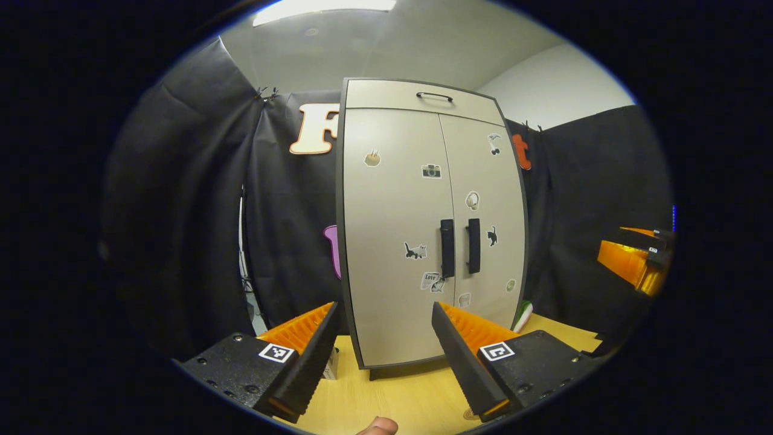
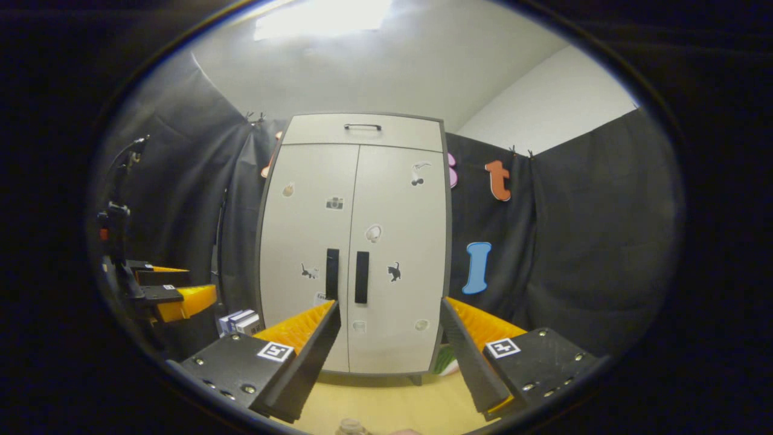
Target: Grasp the bottle in the cabinet with the left hand and place it on the coaster, then close the right door with the right hand and the left door with the left hand.
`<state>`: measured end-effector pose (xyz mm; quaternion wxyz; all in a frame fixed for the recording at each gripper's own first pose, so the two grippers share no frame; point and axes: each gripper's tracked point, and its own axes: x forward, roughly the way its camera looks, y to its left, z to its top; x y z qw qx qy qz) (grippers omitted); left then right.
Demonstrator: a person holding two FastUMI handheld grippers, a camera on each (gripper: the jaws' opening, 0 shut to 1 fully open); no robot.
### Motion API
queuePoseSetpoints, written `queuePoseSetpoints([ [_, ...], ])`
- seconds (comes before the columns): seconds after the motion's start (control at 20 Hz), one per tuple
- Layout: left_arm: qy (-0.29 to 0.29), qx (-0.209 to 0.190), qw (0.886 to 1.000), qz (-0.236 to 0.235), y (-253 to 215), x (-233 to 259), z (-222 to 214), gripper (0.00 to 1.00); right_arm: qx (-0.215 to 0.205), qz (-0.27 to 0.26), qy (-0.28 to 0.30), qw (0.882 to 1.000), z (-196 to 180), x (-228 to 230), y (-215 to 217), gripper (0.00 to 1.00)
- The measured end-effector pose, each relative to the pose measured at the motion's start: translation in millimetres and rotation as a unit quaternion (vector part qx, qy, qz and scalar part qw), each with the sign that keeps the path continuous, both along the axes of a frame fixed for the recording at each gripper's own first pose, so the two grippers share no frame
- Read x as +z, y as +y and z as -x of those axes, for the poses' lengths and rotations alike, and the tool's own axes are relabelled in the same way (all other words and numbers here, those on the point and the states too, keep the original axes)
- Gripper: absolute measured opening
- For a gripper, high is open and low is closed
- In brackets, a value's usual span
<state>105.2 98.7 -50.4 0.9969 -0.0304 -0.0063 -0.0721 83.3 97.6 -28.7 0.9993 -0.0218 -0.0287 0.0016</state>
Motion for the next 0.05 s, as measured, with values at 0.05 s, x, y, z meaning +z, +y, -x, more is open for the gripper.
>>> queuePoseSetpoints([
  [0.05, 0.003, -0.004, 1.0, 0.001, 0.5, -3.0, -2.0, 0.96, -0.008, 0.003, -0.001, 1.0, -1.2, -0.3, -2.2, 1.0],
])
